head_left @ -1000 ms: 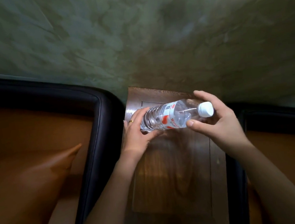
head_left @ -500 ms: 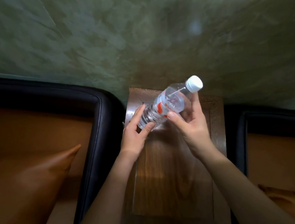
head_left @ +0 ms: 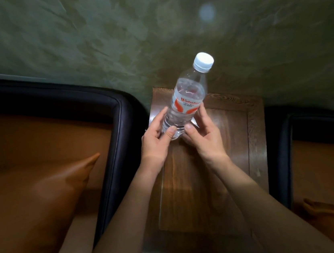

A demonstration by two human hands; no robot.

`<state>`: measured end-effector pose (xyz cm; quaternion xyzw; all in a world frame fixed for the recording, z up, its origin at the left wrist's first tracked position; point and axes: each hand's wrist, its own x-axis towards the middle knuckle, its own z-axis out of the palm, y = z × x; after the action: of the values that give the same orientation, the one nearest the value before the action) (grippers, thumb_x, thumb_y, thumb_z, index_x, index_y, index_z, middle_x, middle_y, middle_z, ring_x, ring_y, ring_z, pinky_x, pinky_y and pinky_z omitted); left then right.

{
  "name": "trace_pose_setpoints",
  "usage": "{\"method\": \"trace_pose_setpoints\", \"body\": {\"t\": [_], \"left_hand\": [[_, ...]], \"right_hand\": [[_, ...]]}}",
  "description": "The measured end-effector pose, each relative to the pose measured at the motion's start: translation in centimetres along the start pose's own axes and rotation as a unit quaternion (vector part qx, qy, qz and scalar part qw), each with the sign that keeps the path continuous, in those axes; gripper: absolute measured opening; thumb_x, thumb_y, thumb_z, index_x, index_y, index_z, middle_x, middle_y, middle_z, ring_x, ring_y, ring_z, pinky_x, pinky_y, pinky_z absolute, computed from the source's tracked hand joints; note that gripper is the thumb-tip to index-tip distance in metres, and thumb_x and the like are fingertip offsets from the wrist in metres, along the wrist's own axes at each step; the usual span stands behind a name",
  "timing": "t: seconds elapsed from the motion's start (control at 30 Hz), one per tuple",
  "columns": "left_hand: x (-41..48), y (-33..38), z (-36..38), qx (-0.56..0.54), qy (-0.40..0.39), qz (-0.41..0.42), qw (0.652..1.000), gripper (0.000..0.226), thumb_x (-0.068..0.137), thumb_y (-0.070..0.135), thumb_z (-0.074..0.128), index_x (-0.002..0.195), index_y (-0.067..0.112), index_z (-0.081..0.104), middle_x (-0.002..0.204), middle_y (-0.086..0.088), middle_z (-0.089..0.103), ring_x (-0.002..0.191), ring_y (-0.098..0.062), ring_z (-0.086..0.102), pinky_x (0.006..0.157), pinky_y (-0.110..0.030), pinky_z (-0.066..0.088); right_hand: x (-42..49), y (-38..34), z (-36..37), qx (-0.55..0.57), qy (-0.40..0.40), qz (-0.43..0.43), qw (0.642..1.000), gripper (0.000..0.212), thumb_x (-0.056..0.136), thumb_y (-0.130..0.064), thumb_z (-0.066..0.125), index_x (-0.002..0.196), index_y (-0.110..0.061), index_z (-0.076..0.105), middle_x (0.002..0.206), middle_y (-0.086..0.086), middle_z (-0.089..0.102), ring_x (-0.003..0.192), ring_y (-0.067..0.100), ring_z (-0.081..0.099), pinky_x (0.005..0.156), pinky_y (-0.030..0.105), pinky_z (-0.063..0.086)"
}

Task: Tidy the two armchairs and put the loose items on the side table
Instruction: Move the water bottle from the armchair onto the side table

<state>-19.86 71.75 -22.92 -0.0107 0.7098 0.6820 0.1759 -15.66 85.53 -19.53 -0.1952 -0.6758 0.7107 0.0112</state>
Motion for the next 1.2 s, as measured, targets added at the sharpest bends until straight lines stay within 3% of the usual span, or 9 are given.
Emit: {"method": "trace_pose_setpoints", "body": {"t": [0.07,0.13,0.2,0.37,0.5,0.63,0.87,1.07,1.2], "left_hand": [[-0.1,0.3,-0.1,0.001,0.005,0.008,1.0,0.055,0.093,-0.002,0.064,0.143,0.013,0.048,0.13,0.0,0.065,0.12,-0.011,0.063,0.102,-0.029,0.05],[0.3,0.5,-0.3,0.012,0.004,0.02,1.0,0.055,0.092,-0.003,0.064,0.141,0.014,0.049,0.13,-0.001,0.065,0.12,-0.012,0.063,0.102,-0.031,0.05],[1.3,0.7,-0.6,0.03,0.001,0.033,0.999,0.055,0.091,-0.003,0.064,0.138,0.02,0.05,0.131,-0.001,0.064,0.12,-0.011,0.063,0.104,-0.034,0.05],[3.9,0.6,-0.9,0.024,0.025,0.043,0.998,0.051,0.09,0.0,0.066,0.136,0.014,0.051,0.133,-0.01,0.063,0.124,-0.015,0.06,0.109,-0.039,0.047],[5.6,1.2,-0.2,0.017,0.019,0.064,0.998,0.05,0.091,-0.004,0.063,0.138,0.009,0.049,0.136,-0.011,0.06,0.127,-0.015,0.058,0.11,-0.039,0.045],[6.2,1.3,0.4,0.015,0.008,0.07,0.997,0.052,0.095,0.001,0.061,0.143,0.008,0.044,0.141,-0.01,0.056,0.131,-0.015,0.055,0.113,-0.036,0.043],[3.9,-0.8,0.6,0.028,0.01,0.048,0.998,0.058,0.098,0.008,0.05,0.154,0.014,0.035,0.153,0.004,0.045,0.139,-0.002,0.043,0.119,-0.031,0.031],[5.1,-0.5,0.2,-0.002,-0.002,0.03,1.0,0.061,0.098,0.008,0.045,0.156,0.012,0.027,0.158,0.001,0.038,0.145,-0.007,0.035,0.123,-0.039,0.025],[5.7,-0.8,-0.1,-0.029,-0.008,0.01,0.999,0.06,0.097,0.022,0.047,0.155,0.019,0.032,0.157,0.004,0.041,0.145,-0.009,0.035,0.123,-0.045,0.024]], "right_hand": [[0.0,0.0,0.2,-0.03,-0.003,-0.01,0.999,0.071,0.097,-0.005,0.061,0.156,-0.025,0.025,0.156,0.0,0.044,0.14,0.012,0.045,0.115,0.053,0.038],[0.4,0.5,0.4,-0.05,-0.002,-0.024,0.998,0.071,0.097,0.004,0.058,0.156,-0.012,0.022,0.15,-0.006,0.044,0.132,-0.009,0.046,0.112,0.023,0.041],[0.9,0.9,0.9,-0.056,0.01,-0.042,0.997,0.072,0.096,0.008,0.056,0.156,-0.003,0.019,0.144,-0.015,0.043,0.125,-0.018,0.046,0.104,0.009,0.038],[3.4,0.8,2.0,-0.089,0.012,-0.096,0.991,0.07,0.097,0.0,0.057,0.156,-0.024,0.025,0.158,-0.002,0.038,0.145,0.01,0.038,0.12,0.045,0.034],[5.4,0.8,1.9,-0.106,0.034,-0.135,0.985,0.066,0.097,0.001,0.056,0.156,-0.007,0.027,0.16,0.005,0.035,0.146,0.007,0.034,0.121,0.028,0.028],[5.8,1.4,1.3,-0.122,0.037,-0.12,0.985,0.064,0.098,-0.004,0.056,0.156,-0.005,0.028,0.158,0.002,0.037,0.147,0.009,0.034,0.117,0.02,0.027],[4.3,3.2,1.4,-0.081,-0.031,-0.045,0.995,0.072,0.094,0.002,0.042,0.159,-0.021,0.02,0.162,-0.003,0.031,0.15,0.014,0.028,0.124,0.05,0.021],[6.2,2.4,2.4,-0.017,-0.09,-0.016,0.996,0.083,0.088,0.016,0.036,0.16,-0.013,0.009,0.165,0.002,0.021,0.151,0.015,0.026,0.126,0.047,0.016],[6.8,2.6,2.3,0.024,-0.116,0.009,0.993,0.089,0.084,0.026,0.029,0.16,-0.012,0.003,0.166,0.003,0.017,0.15,0.014,0.027,0.126,0.043,0.016]]}}
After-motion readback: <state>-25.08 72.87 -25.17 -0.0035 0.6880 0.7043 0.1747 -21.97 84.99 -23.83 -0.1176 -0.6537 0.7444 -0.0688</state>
